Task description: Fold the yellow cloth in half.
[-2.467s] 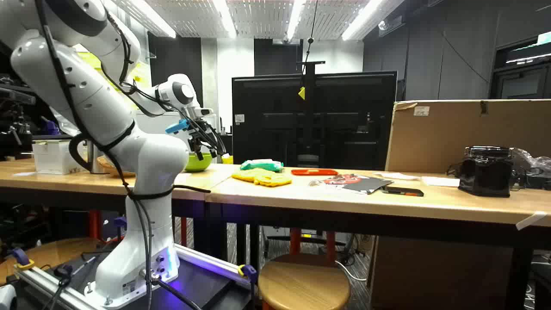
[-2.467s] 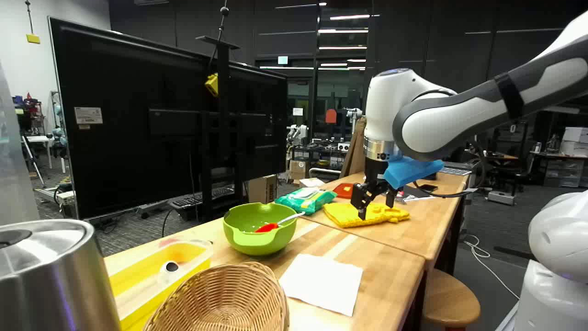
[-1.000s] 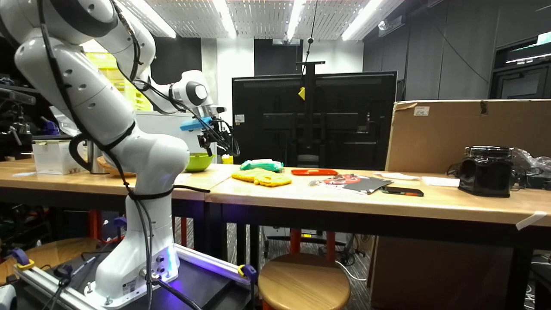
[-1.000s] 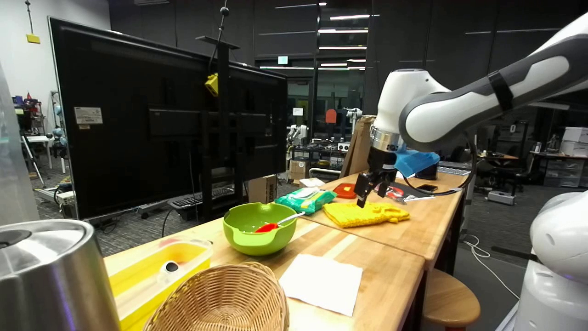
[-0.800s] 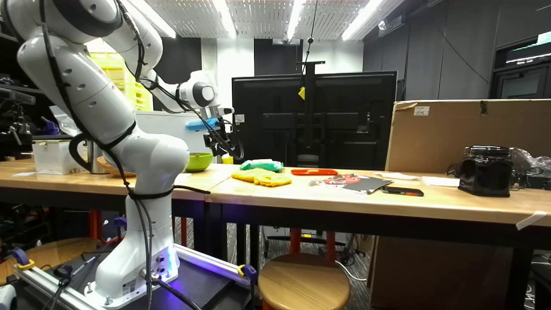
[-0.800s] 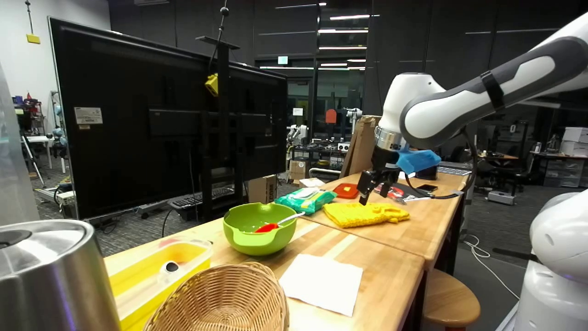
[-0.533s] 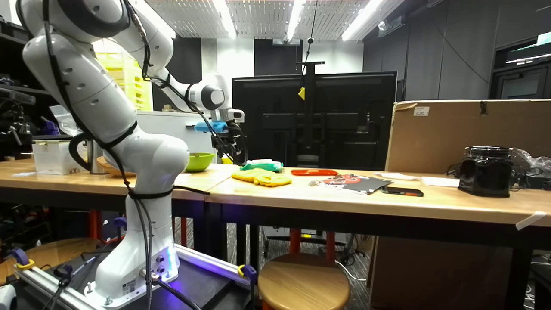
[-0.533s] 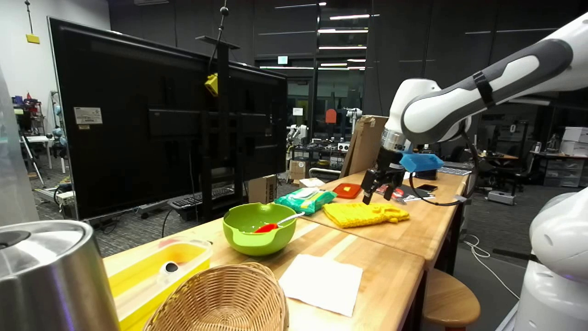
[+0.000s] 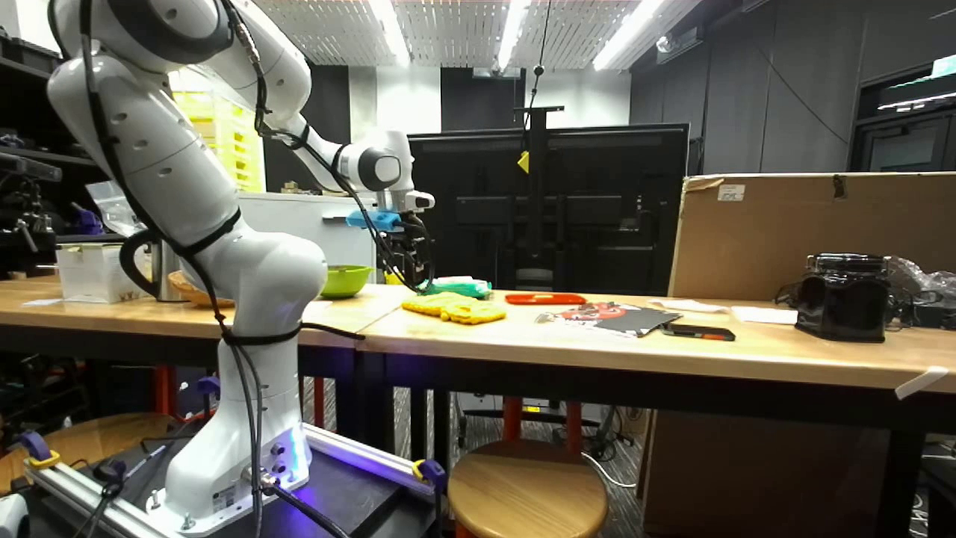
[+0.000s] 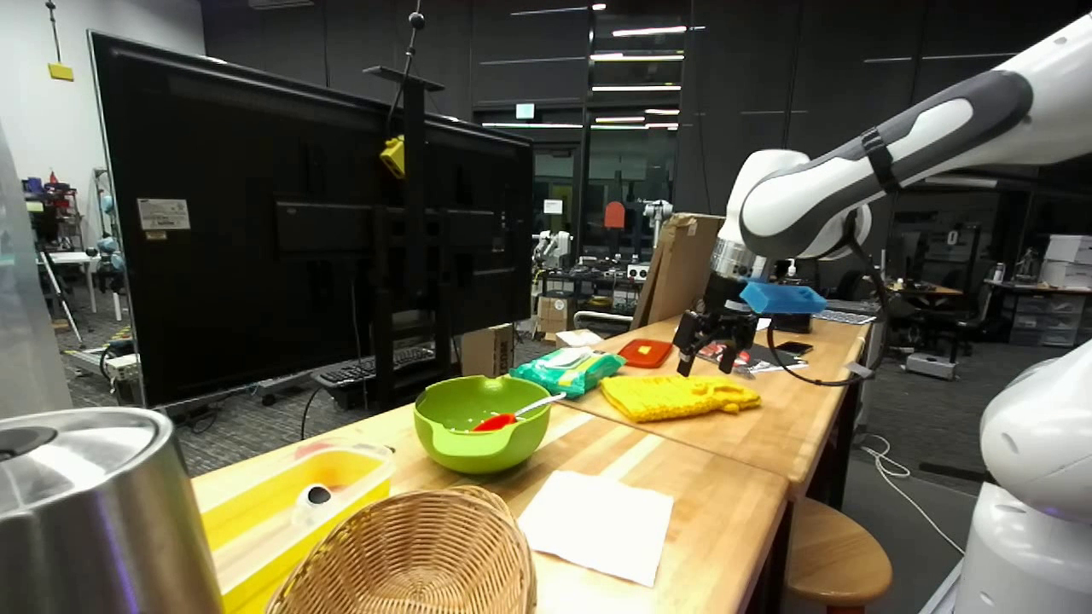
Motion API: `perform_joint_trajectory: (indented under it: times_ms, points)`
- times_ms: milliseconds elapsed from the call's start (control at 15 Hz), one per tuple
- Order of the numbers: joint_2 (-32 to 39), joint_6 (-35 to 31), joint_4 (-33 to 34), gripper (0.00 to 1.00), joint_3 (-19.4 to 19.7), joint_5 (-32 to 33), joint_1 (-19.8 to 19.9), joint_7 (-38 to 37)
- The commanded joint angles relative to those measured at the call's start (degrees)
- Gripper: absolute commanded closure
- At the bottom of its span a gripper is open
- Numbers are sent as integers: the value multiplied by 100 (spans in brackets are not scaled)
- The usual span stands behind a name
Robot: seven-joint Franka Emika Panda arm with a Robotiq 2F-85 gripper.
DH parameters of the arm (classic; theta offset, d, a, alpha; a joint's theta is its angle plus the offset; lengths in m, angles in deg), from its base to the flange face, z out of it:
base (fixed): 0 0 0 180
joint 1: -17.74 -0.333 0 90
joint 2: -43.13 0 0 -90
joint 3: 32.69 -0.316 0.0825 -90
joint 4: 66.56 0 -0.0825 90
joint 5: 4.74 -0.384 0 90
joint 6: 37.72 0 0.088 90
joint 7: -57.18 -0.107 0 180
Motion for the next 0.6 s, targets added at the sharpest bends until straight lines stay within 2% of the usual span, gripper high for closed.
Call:
perform_joint_trajectory:
  times_ms: [0,533]
  points:
    - [219,183,204,0,102,-166,220,-42]
    - [169,449,527,0,351,-101,908,-223]
